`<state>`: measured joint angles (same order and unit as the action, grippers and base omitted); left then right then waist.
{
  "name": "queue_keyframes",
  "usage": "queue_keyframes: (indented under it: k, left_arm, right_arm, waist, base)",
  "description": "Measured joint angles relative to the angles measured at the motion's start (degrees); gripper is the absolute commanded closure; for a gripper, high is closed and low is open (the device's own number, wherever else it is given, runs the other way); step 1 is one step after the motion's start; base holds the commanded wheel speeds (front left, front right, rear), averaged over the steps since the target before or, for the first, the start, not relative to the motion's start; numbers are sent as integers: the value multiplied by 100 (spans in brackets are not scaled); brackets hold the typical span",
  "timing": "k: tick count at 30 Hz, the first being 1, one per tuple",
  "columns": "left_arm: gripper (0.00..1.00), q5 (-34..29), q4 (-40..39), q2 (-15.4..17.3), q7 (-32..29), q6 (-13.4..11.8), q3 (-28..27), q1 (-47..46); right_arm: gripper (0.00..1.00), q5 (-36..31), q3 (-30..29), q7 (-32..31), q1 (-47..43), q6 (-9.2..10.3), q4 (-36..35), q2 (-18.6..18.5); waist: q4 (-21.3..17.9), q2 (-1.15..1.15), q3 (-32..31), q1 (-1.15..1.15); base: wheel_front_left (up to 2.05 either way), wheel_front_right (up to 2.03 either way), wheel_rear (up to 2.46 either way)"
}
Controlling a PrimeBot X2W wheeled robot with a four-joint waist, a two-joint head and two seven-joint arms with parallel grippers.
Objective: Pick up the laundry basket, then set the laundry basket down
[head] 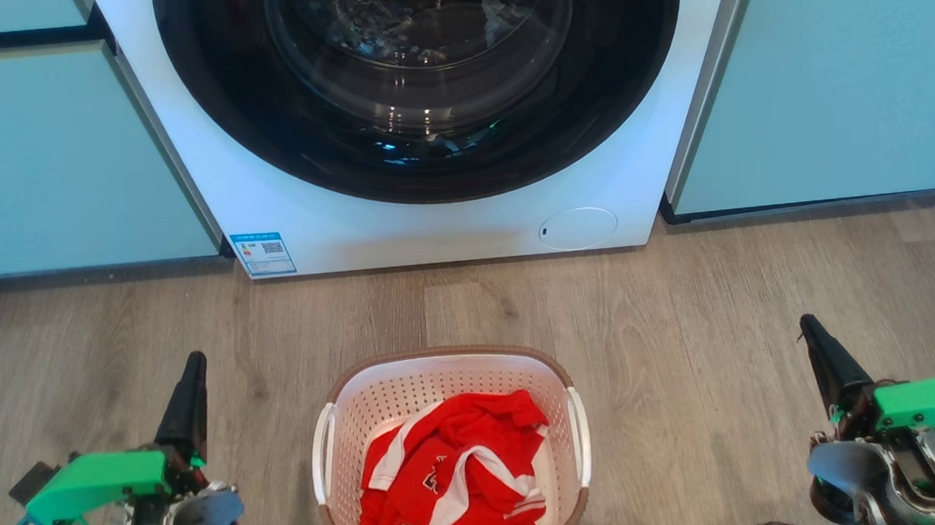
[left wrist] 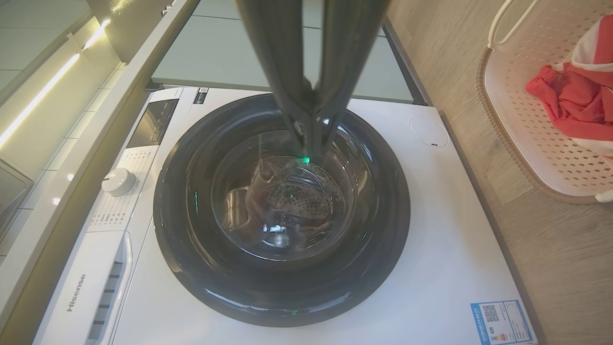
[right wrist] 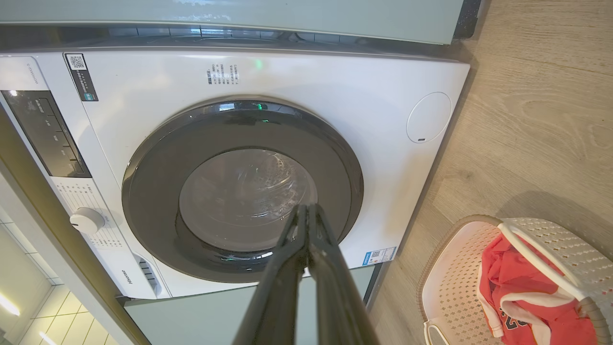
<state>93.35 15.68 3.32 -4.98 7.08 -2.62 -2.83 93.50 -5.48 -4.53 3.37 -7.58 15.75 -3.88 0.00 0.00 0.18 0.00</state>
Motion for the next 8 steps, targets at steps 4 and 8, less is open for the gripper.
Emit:
queue_keyframes:
  k: [4, 8]
  left_arm:
    - [100, 0, 0, -1, 0, 0, -5, 0]
    - [100, 0, 0, -2, -1, 0, -11, 0]
  right_arm:
    - [100, 0, -5, -1, 0, 0, 0, 1]
    - [100, 0, -14, -1, 1, 0, 0, 2]
  waist:
    - [0, 0, 0, 0]
    - [0, 0, 0, 0]
  base:
    - [0, 0, 0]
    - [0, 0, 0]
